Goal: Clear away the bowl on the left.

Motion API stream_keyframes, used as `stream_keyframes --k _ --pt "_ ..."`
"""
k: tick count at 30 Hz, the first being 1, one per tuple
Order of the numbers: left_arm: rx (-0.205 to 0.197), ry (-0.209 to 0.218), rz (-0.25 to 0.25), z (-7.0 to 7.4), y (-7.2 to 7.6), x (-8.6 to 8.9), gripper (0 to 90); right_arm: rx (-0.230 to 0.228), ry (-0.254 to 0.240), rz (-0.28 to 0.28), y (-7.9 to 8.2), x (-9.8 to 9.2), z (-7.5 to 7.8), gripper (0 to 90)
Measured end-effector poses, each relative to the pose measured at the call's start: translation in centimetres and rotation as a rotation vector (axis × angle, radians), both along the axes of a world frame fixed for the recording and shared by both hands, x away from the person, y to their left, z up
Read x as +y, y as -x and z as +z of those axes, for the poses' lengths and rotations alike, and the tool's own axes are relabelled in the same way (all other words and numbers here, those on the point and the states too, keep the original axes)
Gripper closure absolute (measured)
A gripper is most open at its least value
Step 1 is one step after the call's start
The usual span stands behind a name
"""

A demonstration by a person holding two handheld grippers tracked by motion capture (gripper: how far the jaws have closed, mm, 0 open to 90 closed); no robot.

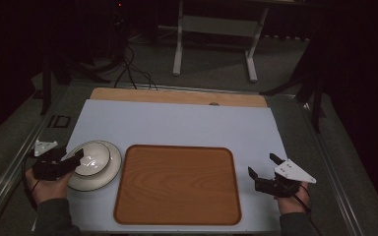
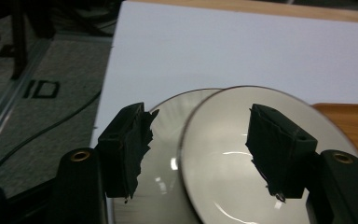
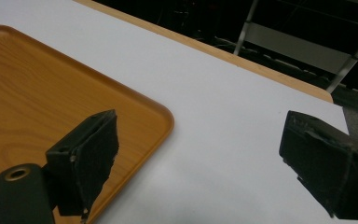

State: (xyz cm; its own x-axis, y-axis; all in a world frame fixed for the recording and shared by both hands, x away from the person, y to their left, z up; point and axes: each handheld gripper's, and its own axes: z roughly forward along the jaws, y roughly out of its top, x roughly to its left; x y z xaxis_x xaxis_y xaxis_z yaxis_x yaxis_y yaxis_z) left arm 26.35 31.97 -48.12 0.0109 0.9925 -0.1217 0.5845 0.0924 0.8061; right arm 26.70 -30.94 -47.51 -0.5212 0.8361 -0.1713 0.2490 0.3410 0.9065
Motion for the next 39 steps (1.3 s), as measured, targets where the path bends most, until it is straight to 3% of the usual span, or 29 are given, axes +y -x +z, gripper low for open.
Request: stream_keyframes --k 17,22,39 --pt "0.069 0.054 0.029 -1.1 -1.3 1.4 46.4 -0.008 0.001 0.004 0.0 0.0 0.0 11.3" --pt "0.129 0.057 0.030 -1.5 -1.7 1.3 48.4 -0.009 0.006 0.005 0.0 0.1 0.0 11.3" --pt "0.227 0.054 -0.002 -2.2 -2.5 0.6 65.4 -0.012 0.015 0.017 0.0 0.3 0.0 11.3"
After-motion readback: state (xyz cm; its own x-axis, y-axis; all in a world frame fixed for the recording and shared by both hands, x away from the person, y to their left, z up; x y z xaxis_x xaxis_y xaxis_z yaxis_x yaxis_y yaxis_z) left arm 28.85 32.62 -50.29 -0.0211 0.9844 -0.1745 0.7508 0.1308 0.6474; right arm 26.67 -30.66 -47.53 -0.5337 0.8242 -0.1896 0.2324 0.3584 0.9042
